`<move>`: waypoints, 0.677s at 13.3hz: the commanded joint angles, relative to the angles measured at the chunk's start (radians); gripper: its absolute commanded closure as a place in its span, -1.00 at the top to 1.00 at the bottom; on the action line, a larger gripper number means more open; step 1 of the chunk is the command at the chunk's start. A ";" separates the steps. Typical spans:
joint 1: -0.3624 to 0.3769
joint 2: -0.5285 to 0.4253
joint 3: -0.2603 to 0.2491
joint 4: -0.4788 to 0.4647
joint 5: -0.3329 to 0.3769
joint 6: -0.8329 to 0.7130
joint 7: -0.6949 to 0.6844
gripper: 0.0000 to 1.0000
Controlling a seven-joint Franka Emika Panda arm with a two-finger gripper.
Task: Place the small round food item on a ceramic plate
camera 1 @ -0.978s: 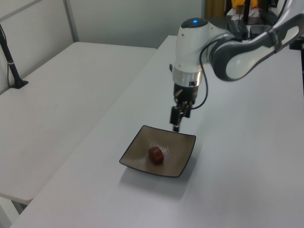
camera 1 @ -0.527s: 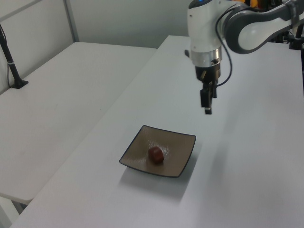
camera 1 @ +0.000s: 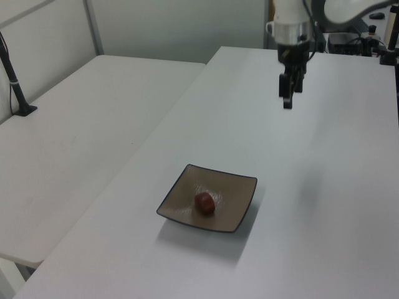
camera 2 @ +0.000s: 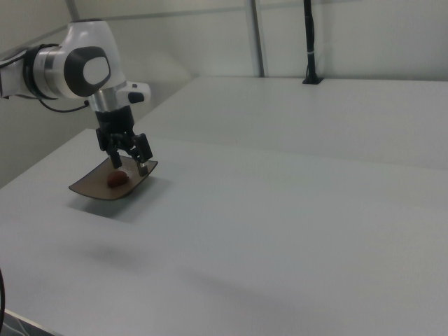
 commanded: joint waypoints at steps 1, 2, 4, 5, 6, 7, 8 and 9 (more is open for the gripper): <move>0.012 -0.079 -0.093 -0.055 0.058 0.021 -0.056 1.00; 0.004 -0.092 -0.105 -0.058 0.067 0.047 -0.062 1.00; -0.023 -0.104 -0.121 -0.058 0.075 0.087 -0.074 1.00; -0.055 -0.103 -0.118 -0.057 0.076 0.087 -0.097 1.00; -0.075 -0.101 -0.113 -0.055 0.076 0.087 -0.120 1.00; -0.097 -0.099 -0.110 -0.054 0.075 0.087 -0.125 1.00; -0.117 -0.099 -0.096 -0.054 0.066 0.087 -0.135 1.00; -0.135 -0.099 -0.073 -0.054 0.058 0.087 -0.145 1.00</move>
